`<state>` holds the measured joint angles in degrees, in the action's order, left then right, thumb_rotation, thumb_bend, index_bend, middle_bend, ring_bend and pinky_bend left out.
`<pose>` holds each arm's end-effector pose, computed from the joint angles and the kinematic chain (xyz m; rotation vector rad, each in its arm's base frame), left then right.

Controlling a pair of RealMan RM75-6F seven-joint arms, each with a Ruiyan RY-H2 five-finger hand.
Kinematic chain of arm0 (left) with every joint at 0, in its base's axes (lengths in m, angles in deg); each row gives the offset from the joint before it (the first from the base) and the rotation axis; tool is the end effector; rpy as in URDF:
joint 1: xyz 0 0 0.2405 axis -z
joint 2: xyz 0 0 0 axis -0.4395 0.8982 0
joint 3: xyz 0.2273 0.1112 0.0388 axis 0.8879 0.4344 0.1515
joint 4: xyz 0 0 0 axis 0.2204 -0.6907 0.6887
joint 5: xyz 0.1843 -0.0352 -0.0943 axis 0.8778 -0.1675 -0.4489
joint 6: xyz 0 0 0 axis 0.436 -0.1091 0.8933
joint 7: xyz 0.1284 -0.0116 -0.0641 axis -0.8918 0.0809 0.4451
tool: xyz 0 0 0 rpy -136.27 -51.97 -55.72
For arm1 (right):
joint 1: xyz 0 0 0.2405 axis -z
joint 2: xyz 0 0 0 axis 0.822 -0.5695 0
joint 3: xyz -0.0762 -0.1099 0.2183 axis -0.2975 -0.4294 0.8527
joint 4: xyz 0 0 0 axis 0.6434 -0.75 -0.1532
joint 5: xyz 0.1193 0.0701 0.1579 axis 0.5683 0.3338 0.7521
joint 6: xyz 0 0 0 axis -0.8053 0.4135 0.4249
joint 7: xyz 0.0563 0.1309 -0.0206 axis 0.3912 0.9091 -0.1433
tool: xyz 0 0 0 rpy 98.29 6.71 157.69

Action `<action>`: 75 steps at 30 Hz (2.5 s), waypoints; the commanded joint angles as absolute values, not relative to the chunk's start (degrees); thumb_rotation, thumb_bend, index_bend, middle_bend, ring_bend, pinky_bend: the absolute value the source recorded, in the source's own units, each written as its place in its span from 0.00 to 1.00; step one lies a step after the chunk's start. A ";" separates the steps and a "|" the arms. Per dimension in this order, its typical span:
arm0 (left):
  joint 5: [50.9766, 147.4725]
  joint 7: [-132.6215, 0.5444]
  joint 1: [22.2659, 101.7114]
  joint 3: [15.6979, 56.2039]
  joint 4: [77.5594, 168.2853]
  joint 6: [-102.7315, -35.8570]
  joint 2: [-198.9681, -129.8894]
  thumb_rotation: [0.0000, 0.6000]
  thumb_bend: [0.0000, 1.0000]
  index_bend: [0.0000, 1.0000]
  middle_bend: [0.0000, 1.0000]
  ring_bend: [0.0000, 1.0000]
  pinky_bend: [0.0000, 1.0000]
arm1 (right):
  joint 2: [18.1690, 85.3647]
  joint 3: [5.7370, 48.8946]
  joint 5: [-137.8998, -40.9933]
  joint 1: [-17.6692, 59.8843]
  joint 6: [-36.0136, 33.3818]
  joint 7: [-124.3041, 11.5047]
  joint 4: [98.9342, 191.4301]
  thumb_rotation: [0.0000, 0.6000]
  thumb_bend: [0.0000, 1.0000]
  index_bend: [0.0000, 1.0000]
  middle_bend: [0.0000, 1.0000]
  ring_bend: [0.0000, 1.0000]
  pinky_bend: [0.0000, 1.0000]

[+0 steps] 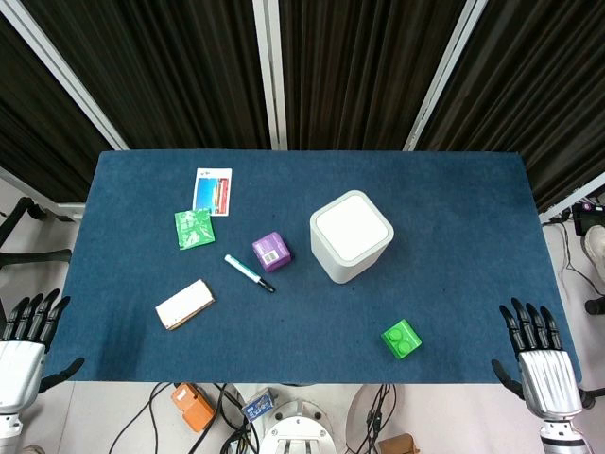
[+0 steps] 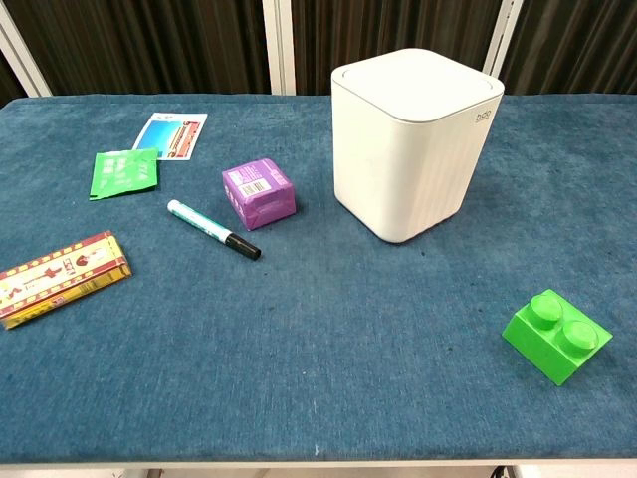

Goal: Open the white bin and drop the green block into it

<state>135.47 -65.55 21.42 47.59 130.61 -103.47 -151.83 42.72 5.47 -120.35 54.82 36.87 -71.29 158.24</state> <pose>-0.3297 0.1033 0.1443 -1.4360 -0.7783 -0.9031 -0.3003 -0.1039 0.1132 1.4678 -0.7553 0.8584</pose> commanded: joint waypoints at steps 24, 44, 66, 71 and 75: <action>134.84 -64.84 21.61 47.23 130.78 -102.81 -151.45 1.00 0.08 0.00 0.00 0.00 0.01 | 38.24 29.32 -100.65 27.40 -0.04 -94.66 183.89 1.00 0.38 0.00 0.08 0.00 0.00; 135.39 -64.37 21.65 47.46 130.38 -102.94 -151.34 1.00 0.08 0.00 0.00 0.00 0.01 | 44.43 27.07 -95.92 19.30 -6.58 -92.03 177.59 1.00 0.38 0.00 0.28 0.00 0.00; 135.30 -64.51 21.76 47.41 130.58 -102.70 -151.35 1.00 0.08 0.00 0.00 0.00 0.01 | 37.81 17.04 -118.68 30.16 12.11 -82.58 178.37 1.00 0.38 0.00 0.00 0.00 0.00; 135.51 -65.21 21.74 47.52 130.68 -102.67 -151.60 1.00 0.08 0.00 0.00 0.00 0.01 | 35.77 9.86 -121.90 33.55 9.74 -82.34 176.66 1.00 0.37 0.00 0.00 0.00 0.00; 135.51 -65.69 21.81 47.59 130.76 -102.37 -151.78 1.00 0.08 0.00 0.00 0.00 0.01 | 37.15 8.09 -121.82 34.08 6.40 -83.03 173.91 1.00 0.37 0.00 0.00 0.00 0.00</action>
